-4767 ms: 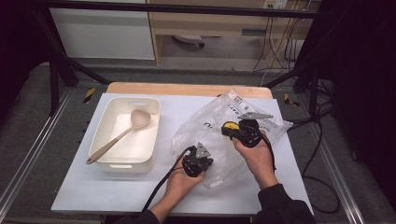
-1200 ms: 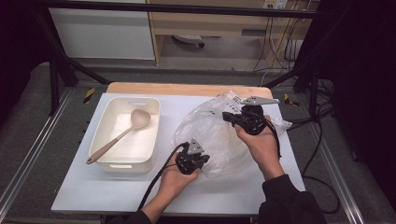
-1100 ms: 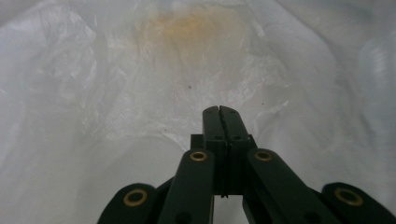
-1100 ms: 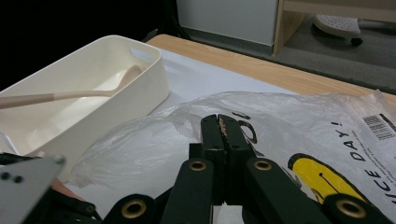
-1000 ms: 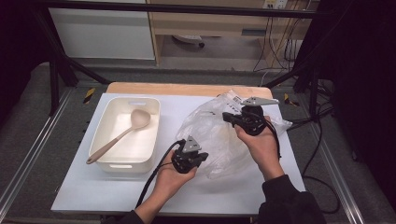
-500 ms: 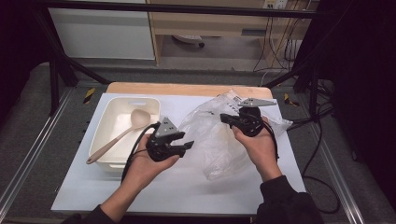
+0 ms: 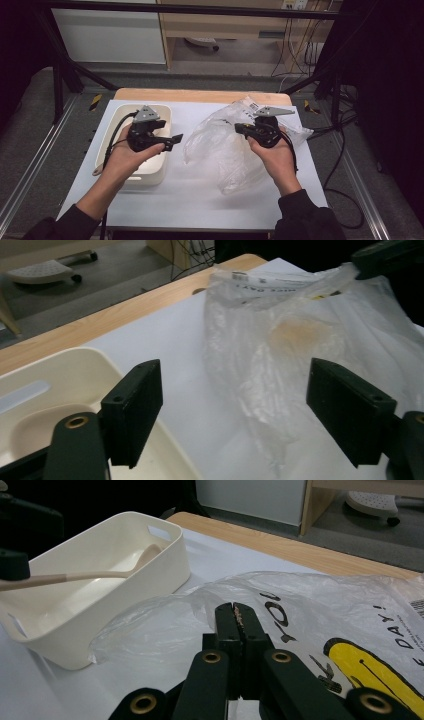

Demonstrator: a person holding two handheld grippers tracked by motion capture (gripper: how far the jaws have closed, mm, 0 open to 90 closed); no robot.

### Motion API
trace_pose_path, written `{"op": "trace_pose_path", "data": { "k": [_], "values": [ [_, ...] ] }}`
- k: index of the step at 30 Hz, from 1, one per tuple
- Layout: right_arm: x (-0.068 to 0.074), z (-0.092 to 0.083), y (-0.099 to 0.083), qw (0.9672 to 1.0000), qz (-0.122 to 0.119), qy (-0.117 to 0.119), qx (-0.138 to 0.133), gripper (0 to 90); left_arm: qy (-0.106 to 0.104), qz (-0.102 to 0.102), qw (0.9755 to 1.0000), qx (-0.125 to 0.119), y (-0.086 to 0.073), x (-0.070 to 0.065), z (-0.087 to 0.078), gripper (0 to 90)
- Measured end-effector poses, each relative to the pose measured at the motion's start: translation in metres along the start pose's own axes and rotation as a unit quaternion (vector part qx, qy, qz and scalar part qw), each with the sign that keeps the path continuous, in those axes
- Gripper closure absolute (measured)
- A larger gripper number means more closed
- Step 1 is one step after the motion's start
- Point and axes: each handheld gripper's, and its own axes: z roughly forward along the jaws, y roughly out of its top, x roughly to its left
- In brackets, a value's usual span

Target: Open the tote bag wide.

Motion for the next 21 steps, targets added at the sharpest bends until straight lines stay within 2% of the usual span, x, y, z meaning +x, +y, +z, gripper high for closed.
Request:
{"op": "trace_pose_path", "data": {
  "k": [5,12,15,21],
  "values": [
    [0.000,-0.001,0.000,1.0000,0.000,0.002,0.000,90.0,0.018,-0.013,0.9997,0.005,-0.003,0.026,-0.015,21.4],
    [0.000,0.001,-0.003,1.0000,0.001,0.002,0.002,90.0,0.048,-0.026,0.9983,0.020,-0.015,0.053,-0.031,21.0],
    [-0.001,0.001,-0.005,1.0000,0.004,0.002,0.002,90.0,0.057,-0.031,0.9975,0.030,-0.024,0.062,-0.038,20.5],
    [-0.002,0.001,-0.007,1.0000,0.005,0.000,0.004,90.0,0.065,-0.041,0.9959,0.048,-0.038,0.072,-0.046,22.6]
  ]
}}
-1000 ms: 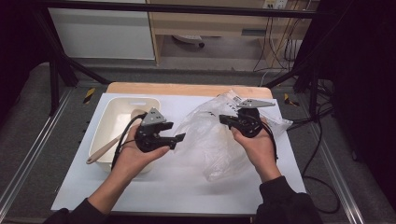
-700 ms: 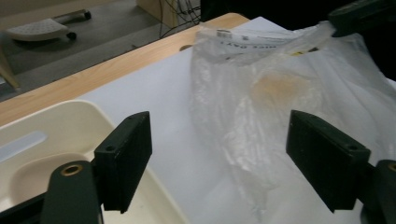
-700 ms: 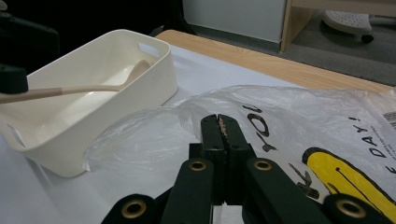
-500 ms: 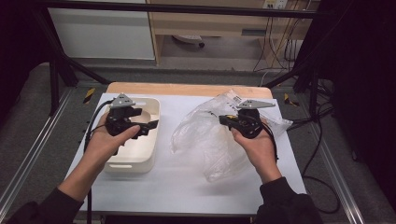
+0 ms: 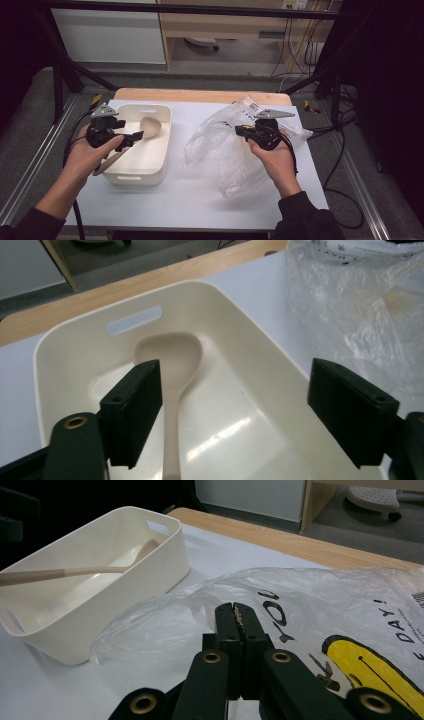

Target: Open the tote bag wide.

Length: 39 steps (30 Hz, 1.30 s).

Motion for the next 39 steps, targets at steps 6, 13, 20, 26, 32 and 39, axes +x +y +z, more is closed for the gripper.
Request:
{"op": "trace_pose_path", "data": {
  "k": [6,13,20,26,32,39],
  "values": [
    [-0.001,0.000,-0.001,1.0000,-0.001,-0.001,0.001,90.0,0.005,-0.014,0.9999,0.003,-0.011,0.011,-0.007,23.2],
    [0.000,0.002,-0.001,1.0000,0.000,-0.001,0.004,90.0,0.005,-0.023,0.9997,0.005,-0.020,0.015,-0.011,22.5],
    [0.000,0.003,-0.002,1.0000,0.000,0.001,0.004,90.0,0.005,-0.020,0.9997,0.016,-0.029,0.015,-0.013,21.0],
    [0.000,0.004,-0.004,1.0000,-0.001,0.000,0.006,90.0,0.006,-0.011,0.9996,0.023,-0.035,0.015,-0.014,22.9],
    [-0.001,0.004,-0.005,1.0000,0.000,0.001,0.007,90.0,0.012,-0.009,0.9997,0.021,-0.039,0.016,-0.017,24.9],
    [0.000,0.005,-0.007,1.0000,0.002,0.002,0.009,90.0,0.013,-0.005,0.9997,0.022,-0.040,0.016,-0.019,26.7]
  ]
}}
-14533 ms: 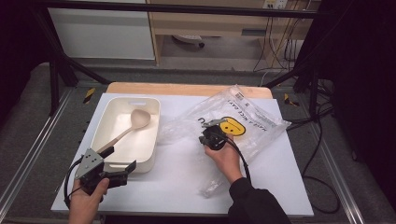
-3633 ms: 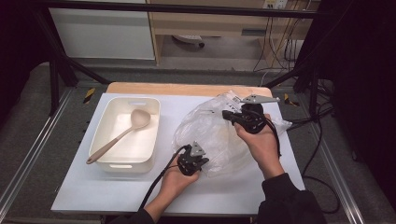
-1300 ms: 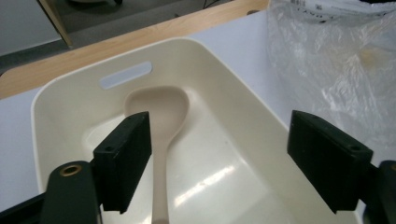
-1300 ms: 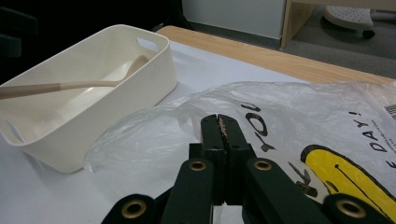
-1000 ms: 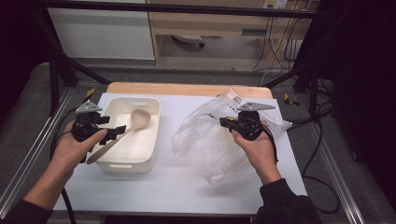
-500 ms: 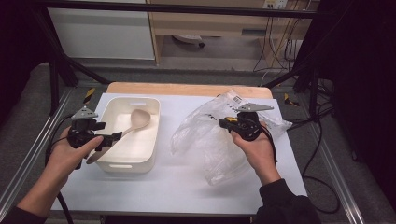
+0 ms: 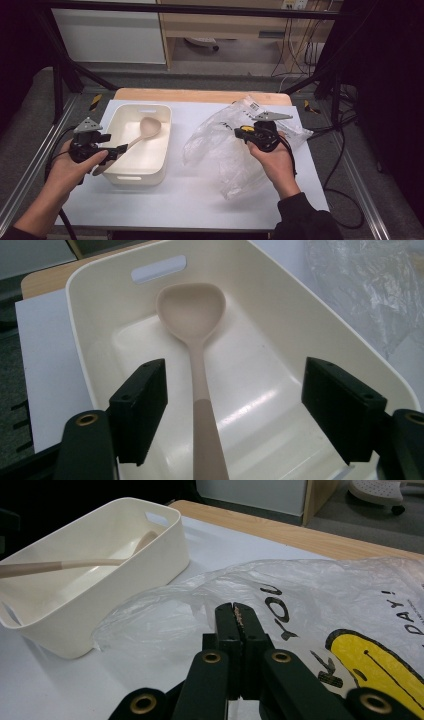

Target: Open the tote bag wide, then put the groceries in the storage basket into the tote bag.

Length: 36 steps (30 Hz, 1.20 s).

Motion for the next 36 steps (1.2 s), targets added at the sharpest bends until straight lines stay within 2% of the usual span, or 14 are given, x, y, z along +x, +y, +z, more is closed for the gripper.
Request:
{"op": "trace_pose_path", "data": {
  "k": [12,17,23,36],
  "values": [
    [-0.001,0.003,-0.003,1.0000,0.003,0.000,0.006,90.0,0.000,0.004,1.0000,0.007,-0.002,0.000,0.003,30.7],
    [-0.001,0.004,-0.006,1.0000,0.002,0.001,0.008,90.0,-0.001,0.003,0.9999,0.015,-0.005,0.001,0.006,36.1],
    [0.000,0.006,-0.008,0.9999,0.001,0.003,0.012,90.0,0.008,0.017,0.9993,0.032,-0.010,-0.001,0.011,39.2],
    [0.000,0.008,-0.010,0.9999,0.000,0.005,0.014,90.0,0.007,0.010,0.9988,0.047,-0.017,-0.002,0.016,43.6]
  ]
}}
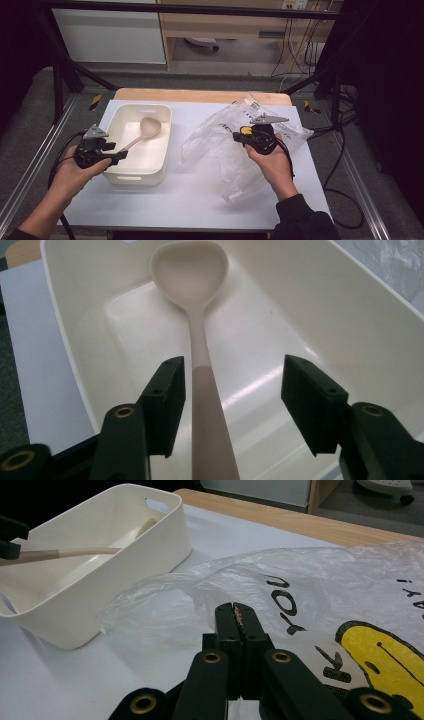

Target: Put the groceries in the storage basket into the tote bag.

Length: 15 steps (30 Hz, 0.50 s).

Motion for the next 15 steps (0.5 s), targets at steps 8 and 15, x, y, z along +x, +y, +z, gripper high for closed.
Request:
{"op": "trace_pose_path", "data": {
  "k": [8,15],
  "values": [
    [0.0004,0.0003,-0.0001,1.0000,0.000,0.001,0.001,90.0,0.003,-0.007,0.9998,0.016,-0.0046,0.0029,0.0041,50.2],
    [-0.0003,-0.0001,-0.0007,1.0000,0.004,0.000,0.002,90.0,0.002,-0.013,0.9997,0.020,-0.0065,0.0059,0.0014,53.1]
  ]
}}
